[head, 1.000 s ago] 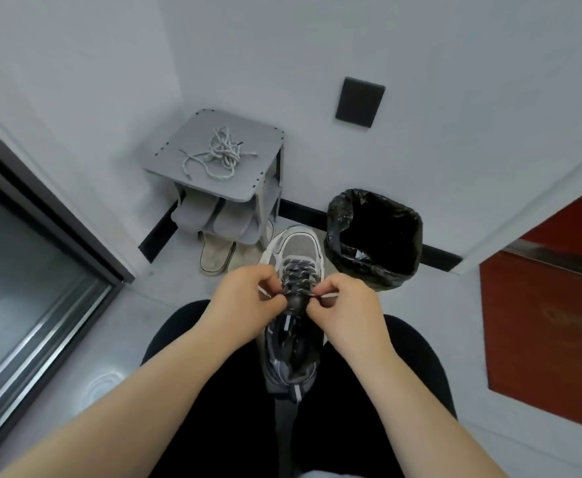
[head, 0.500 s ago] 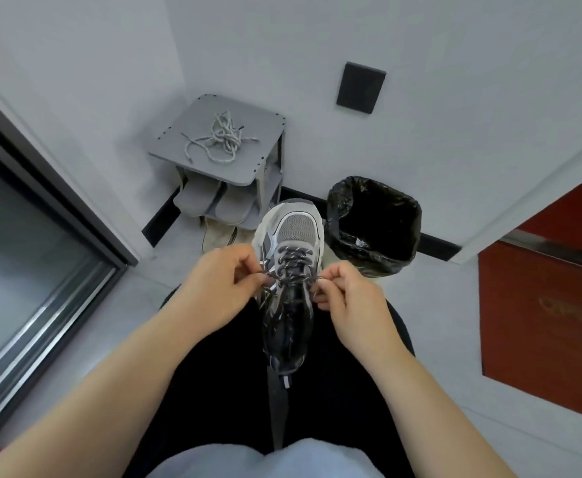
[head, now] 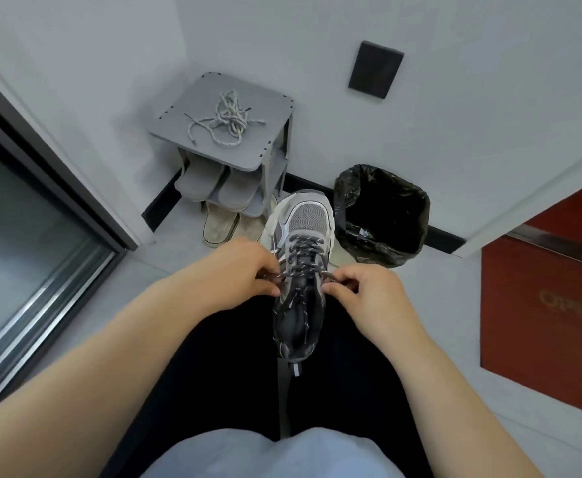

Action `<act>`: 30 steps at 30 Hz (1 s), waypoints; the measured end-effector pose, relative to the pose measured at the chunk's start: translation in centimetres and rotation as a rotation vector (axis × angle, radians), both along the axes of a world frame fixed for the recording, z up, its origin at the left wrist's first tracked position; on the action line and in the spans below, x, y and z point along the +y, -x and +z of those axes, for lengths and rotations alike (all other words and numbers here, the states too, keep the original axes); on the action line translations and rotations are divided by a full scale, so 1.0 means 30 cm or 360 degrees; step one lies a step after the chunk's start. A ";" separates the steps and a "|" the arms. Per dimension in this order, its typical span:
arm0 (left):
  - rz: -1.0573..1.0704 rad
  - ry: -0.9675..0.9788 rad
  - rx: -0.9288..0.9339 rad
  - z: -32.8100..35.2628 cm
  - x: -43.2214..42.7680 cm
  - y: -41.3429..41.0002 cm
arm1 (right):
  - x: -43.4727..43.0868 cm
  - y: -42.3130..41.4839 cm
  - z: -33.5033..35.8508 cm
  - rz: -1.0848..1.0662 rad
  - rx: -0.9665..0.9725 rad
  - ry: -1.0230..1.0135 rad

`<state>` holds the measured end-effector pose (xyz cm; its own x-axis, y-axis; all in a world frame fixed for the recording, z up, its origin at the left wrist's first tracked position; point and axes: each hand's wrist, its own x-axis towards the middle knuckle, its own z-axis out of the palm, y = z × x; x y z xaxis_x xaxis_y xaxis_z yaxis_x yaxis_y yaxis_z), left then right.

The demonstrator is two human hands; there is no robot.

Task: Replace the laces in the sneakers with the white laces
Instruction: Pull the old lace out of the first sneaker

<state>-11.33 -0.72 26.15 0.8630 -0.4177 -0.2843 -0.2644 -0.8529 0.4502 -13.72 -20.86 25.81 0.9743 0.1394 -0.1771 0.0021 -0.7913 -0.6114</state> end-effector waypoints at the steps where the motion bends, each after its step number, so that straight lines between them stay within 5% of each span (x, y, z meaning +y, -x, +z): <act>1: -0.0047 -0.0108 0.0001 0.011 0.007 -0.009 | -0.017 -0.007 0.012 -0.0009 -0.0066 0.0071; 5: 0.0155 -0.0134 -0.0039 0.095 0.116 -0.052 | -0.100 -0.032 0.073 -0.0114 -0.0347 0.0189; 11: 0.0719 0.1034 0.0531 0.082 0.014 0.005 | -0.020 -0.006 -0.003 -0.0027 0.0075 -0.0333; 16: 0.1099 0.1597 0.0657 0.061 -0.025 -0.001 | -0.041 -0.027 0.006 -0.0120 -0.0187 -0.0210; 21: 0.1020 0.0805 -0.0133 0.045 0.070 -0.027 | -0.123 -0.050 0.085 -0.0313 -0.0412 -0.0305; 26: 0.0535 0.0523 0.0068 0.025 0.043 -0.020 | -0.030 -0.023 0.000 -0.0038 0.0062 -0.0183; 30: 0.0571 0.0073 -0.0071 0.004 0.010 -0.006 | -0.025 -0.024 -0.009 0.0138 0.0080 -0.0010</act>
<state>-11.16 -0.43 26.27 0.9680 -0.0977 -0.2313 0.0277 -0.8740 0.4852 -13.01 -21.62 25.54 0.9484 0.2243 -0.2241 0.0400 -0.7857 -0.6174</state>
